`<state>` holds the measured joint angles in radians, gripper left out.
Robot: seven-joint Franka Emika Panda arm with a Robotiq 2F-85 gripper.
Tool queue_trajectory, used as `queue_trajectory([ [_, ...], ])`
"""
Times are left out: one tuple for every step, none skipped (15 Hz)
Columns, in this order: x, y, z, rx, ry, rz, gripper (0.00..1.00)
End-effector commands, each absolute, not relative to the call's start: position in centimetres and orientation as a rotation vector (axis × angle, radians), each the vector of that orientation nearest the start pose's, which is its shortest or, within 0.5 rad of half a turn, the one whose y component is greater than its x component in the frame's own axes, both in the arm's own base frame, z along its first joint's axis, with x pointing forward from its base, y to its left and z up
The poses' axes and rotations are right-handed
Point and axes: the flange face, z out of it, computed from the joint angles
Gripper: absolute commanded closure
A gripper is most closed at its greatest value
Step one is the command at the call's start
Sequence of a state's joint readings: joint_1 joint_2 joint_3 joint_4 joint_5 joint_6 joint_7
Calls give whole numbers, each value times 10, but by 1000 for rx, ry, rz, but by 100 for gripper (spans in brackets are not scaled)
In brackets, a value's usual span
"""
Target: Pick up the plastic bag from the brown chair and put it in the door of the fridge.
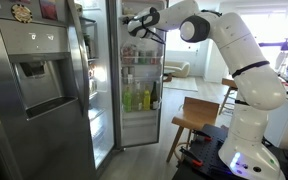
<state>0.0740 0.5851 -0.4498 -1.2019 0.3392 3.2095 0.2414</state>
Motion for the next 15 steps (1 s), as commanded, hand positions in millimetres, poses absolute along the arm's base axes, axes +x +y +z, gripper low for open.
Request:
queue_trajectory([
  [686, -158, 686, -2274, 749, -1939, 0],
  [677, -153, 695, -2293, 736, -1889, 0],
  [667, -149, 705, -2321, 723, -1826, 0],
  [656, -148, 713, -2350, 718, -1764, 0],
  [646, -147, 720, -2378, 712, -1708, 0],
  [636, -147, 727, -2410, 710, -1651, 0],
  [626, -148, 733, -2440, 712, -1596, 0],
  [616, -147, 740, -2469, 712, -1548, 0],
  [607, -148, 746, -2497, 704, -1512, 0],
  [598, -148, 751, -2522, 701, -1478, 0],
  [590, -148, 755, -2550, 695, -1443, 0],
  [582, -149, 759, -2577, 690, -1401, 0],
  [576, -150, 762, -2596, 691, -1379, 0],
  [570, -150, 765, -2611, 688, -1350, 0],
  [564, -151, 767, -2619, 687, -1336, 0],
])
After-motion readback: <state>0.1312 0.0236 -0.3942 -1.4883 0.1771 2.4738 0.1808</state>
